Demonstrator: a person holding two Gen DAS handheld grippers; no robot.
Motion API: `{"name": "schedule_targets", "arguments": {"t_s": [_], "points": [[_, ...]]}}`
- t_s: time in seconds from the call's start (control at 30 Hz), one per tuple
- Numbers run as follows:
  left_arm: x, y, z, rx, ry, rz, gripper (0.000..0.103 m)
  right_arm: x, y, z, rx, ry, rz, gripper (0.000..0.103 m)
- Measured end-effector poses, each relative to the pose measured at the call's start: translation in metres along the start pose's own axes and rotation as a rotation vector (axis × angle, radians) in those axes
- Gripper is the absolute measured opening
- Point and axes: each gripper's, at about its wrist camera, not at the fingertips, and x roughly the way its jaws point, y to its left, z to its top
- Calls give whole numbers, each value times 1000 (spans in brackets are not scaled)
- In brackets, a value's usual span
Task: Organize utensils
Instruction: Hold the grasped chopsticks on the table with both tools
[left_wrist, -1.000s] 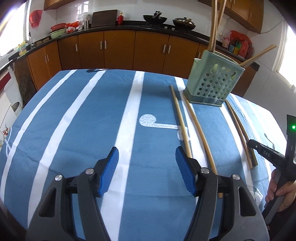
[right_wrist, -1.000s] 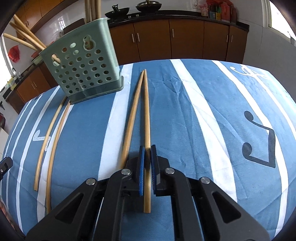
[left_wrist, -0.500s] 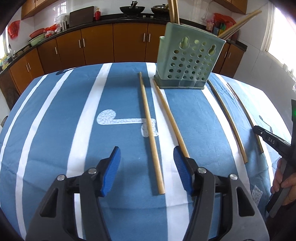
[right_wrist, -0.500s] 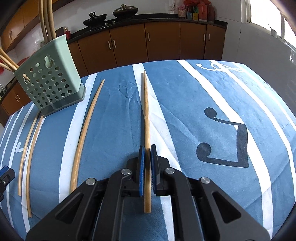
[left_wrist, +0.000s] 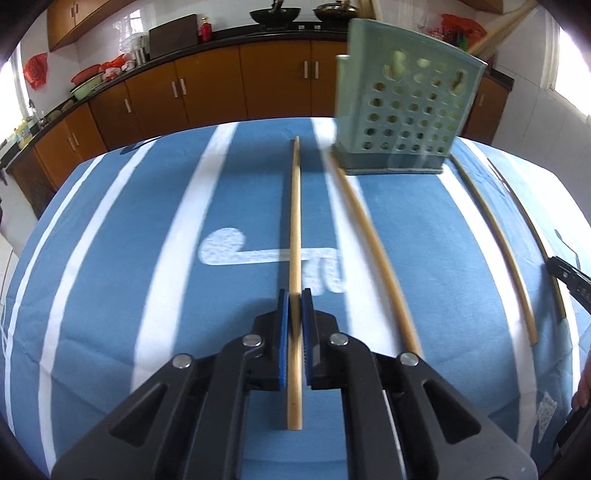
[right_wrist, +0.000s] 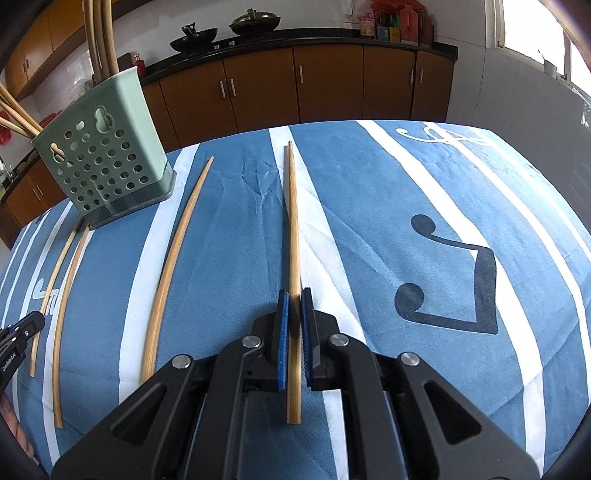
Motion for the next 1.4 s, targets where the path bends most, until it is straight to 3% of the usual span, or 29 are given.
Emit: {"name": "schedule_targets", "arguments": {"t_s": [0.2,0.37,1.1,1.4], "points": [[4,47,2,-50,1,59,8,-5,11,-8,-25,1,31,7],[1,63,-3,-44,-22,16,11,-5,13,-8,-29,2,27,8],[-1,69,-7,-88,-25,-32,11,-5,15,-7,-40,3,15,8],[-1,66,-7,-65,-25,-30,17,-5,13,-8,-36,3,20,8]]}}
